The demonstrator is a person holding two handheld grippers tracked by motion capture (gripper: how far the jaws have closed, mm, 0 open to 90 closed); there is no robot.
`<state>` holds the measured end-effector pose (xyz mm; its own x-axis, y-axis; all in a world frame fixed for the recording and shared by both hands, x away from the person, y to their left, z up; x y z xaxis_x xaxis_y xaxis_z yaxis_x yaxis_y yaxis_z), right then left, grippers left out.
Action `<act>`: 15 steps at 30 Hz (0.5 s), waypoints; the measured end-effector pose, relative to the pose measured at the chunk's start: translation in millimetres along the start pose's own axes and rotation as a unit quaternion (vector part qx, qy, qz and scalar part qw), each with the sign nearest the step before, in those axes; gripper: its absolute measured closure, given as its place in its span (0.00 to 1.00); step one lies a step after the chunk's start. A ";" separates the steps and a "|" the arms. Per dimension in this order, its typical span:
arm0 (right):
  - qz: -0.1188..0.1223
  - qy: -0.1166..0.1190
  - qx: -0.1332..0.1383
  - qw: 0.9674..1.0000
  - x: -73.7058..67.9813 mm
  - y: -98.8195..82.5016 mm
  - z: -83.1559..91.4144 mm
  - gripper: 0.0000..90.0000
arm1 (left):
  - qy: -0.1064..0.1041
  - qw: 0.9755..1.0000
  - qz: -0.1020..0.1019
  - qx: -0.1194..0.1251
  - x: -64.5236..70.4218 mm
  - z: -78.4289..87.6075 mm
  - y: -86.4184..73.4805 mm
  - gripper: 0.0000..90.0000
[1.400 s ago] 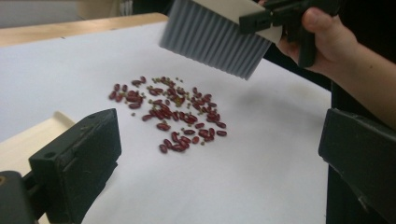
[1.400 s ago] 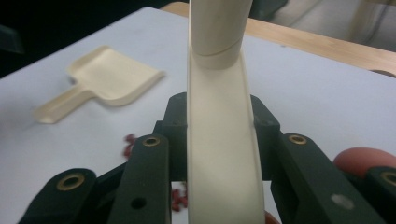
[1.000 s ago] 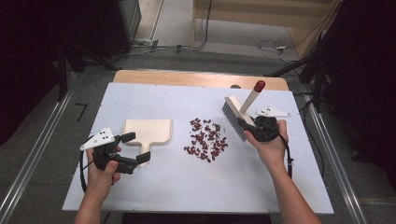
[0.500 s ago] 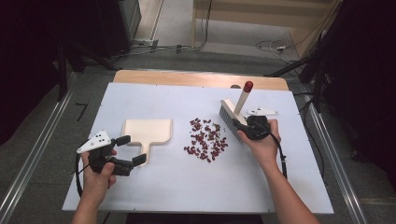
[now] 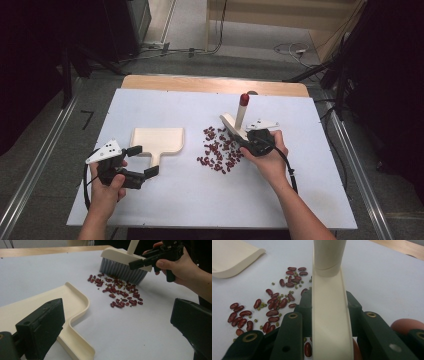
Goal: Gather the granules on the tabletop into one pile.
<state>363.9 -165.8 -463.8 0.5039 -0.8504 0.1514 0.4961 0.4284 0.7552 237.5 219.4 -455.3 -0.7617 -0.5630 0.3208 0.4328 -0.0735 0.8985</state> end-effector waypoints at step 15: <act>-0.018 0.027 0.033 0.999 2.9 5.1 24.7 0.73 | 0.000 1.000 -0.003 0.000 -1.2 -0.7 1.6 0.00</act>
<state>350.5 -173.6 -443.7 0.5252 -0.8462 0.0900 0.4675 0.3753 0.8004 239.4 219.4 -454.4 -0.7643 -0.5627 0.3150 0.4276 -0.0765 0.9007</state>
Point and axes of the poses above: each handheld gripper's, and its own axes: z roughly backward along the jaws, y roughly out of its top, x roughly to its right, the point moved 1 cm from there along -z, roughly forward along the jaws, and after that the axes turned 10 degrees about -y, right-handed, at the moved point
